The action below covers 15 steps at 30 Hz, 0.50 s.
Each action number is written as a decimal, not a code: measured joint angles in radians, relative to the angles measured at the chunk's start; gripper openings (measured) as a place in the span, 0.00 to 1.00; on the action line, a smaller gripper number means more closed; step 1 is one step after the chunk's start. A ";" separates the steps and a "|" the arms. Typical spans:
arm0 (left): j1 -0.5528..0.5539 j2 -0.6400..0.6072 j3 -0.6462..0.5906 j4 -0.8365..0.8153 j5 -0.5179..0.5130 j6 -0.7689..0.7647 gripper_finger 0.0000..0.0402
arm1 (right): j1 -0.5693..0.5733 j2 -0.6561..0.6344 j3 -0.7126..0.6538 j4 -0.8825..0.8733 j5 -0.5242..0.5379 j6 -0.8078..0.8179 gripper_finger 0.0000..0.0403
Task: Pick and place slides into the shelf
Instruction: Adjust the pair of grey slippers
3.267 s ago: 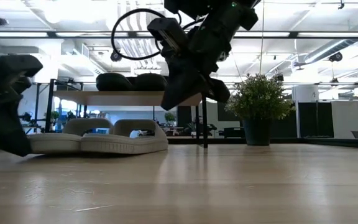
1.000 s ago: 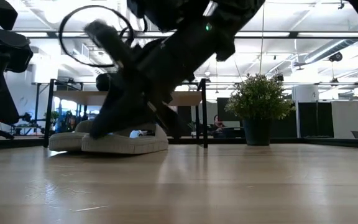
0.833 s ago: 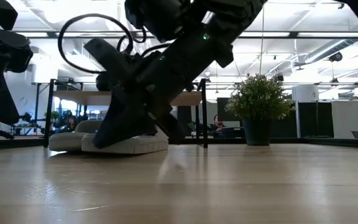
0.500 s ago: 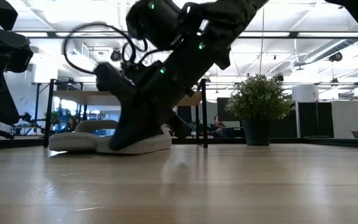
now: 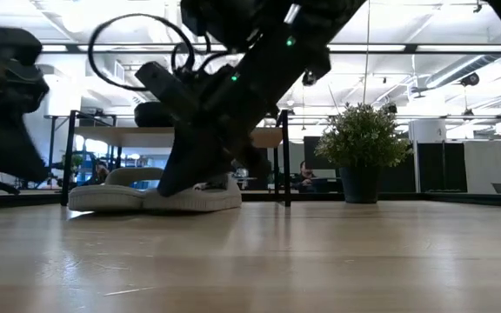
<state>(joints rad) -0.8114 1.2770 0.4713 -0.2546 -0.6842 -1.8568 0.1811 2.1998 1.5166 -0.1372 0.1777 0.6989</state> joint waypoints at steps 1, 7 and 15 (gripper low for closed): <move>0.006 0.000 -0.008 0.001 -0.029 -0.005 0.00 | 0.005 -0.003 0.000 -0.004 0.010 -0.004 0.02; 0.049 0.000 -0.046 0.012 -0.042 -0.006 0.00 | 0.017 -0.013 0.000 -0.033 0.034 -0.022 0.02; 0.107 0.000 -0.078 0.009 -0.053 0.036 0.00 | 0.028 -0.018 -0.001 -0.068 0.064 -0.009 0.02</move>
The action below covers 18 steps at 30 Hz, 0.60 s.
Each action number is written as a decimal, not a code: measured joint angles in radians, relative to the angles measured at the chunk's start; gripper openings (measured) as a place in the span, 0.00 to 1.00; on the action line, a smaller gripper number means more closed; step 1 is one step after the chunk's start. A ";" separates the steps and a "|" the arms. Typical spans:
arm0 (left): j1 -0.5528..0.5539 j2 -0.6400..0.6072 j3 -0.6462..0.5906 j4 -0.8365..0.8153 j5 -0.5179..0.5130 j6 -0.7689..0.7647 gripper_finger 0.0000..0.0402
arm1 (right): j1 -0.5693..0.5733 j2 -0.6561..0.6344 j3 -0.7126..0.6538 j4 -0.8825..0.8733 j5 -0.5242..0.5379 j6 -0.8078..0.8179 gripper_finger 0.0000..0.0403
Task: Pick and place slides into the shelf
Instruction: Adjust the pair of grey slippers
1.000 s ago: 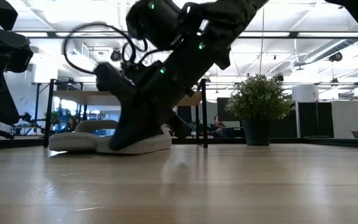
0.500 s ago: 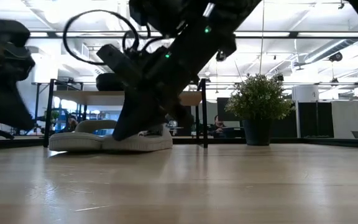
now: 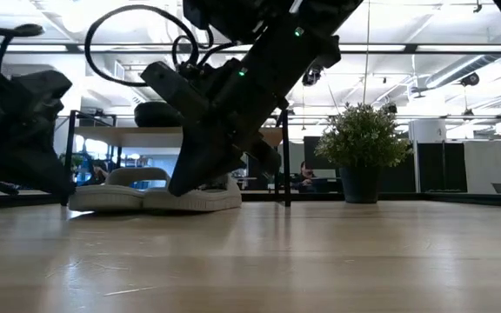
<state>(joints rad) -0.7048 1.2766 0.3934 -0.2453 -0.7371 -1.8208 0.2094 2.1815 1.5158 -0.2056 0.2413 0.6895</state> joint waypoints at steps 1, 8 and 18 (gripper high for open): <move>0.008 0.000 -0.002 0.002 -0.006 0.002 0.00 | 0.001 -0.001 0.000 0.000 0.011 0.000 0.02; 0.071 0.000 -0.037 0.003 -0.044 0.021 0.00 | 0.010 -0.026 0.000 0.001 0.103 -0.007 0.02; 0.161 0.000 -0.056 0.008 -0.133 0.031 0.00 | 0.018 -0.042 0.000 0.000 0.102 -0.013 0.02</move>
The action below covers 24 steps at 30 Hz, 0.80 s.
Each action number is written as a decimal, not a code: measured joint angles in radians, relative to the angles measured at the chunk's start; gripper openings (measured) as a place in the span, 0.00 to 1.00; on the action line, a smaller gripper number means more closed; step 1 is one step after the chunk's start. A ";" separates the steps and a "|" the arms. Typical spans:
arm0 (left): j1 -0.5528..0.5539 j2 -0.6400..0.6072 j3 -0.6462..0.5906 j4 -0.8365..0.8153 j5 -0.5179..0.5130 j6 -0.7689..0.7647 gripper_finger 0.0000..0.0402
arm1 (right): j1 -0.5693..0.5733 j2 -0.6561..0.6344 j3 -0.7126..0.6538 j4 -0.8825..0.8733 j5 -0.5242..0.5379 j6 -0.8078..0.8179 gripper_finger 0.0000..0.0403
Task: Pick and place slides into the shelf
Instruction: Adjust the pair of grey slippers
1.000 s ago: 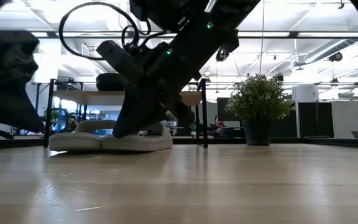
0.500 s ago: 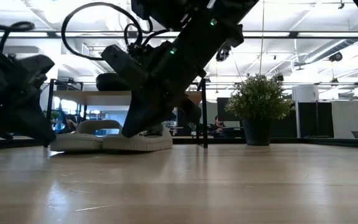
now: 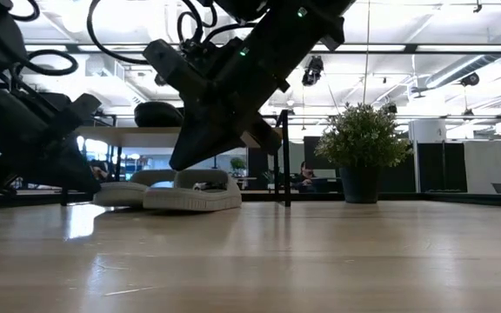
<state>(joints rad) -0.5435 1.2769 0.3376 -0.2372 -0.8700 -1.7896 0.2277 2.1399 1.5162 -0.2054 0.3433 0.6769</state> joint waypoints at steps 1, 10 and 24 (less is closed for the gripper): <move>0.004 0.000 -0.001 0.000 0.000 0.001 0.00 | 0.001 0.000 0.000 0.000 0.000 0.000 0.02; 0.006 -0.003 0.013 0.078 0.082 0.070 0.00 | 0.001 0.002 0.000 0.008 -0.119 0.026 0.02; 0.003 -0.004 0.057 0.316 0.327 0.323 0.00 | -0.006 0.055 0.001 0.201 -0.133 -0.348 0.02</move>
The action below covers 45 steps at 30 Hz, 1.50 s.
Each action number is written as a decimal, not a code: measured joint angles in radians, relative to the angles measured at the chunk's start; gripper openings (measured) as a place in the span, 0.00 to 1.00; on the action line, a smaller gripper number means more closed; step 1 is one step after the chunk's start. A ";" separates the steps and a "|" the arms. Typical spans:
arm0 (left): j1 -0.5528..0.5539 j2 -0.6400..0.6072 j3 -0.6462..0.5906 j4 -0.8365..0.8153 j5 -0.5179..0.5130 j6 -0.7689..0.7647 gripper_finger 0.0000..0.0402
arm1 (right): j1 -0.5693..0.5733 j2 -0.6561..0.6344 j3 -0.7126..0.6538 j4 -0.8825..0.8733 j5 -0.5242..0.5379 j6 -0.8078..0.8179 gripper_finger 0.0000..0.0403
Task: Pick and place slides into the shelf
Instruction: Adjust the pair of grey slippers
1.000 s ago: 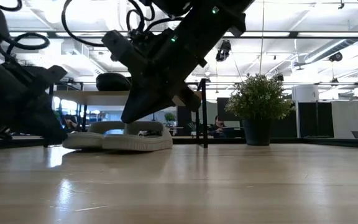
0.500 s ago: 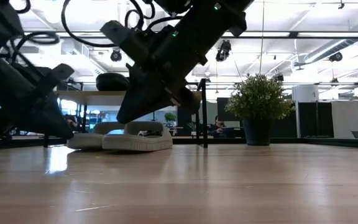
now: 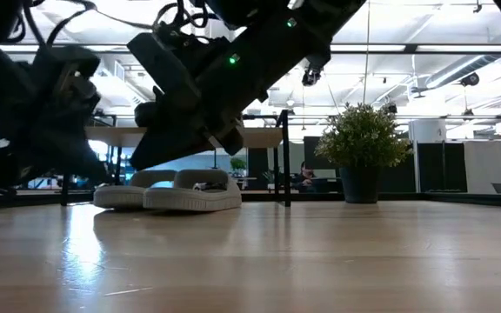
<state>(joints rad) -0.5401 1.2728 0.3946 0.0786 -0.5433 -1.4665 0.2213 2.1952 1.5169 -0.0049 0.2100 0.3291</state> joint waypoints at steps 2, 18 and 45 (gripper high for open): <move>-0.010 0.000 -0.001 -0.046 0.016 -0.036 0.00 | -0.011 0.000 0.000 -0.008 0.000 -0.010 0.02; -0.079 0.000 -0.002 -0.088 -0.047 -0.125 0.00 | -0.103 0.001 -0.061 -0.015 -0.057 -0.061 0.02; -0.052 0.000 -0.041 -0.114 -0.102 -0.178 0.00 | -0.149 -0.012 -0.050 -0.120 0.125 -0.080 0.02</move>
<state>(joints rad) -0.5921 1.2728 0.3537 -0.0350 -0.6452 -1.6442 0.0719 2.1835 1.4673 -0.1248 0.3347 0.2486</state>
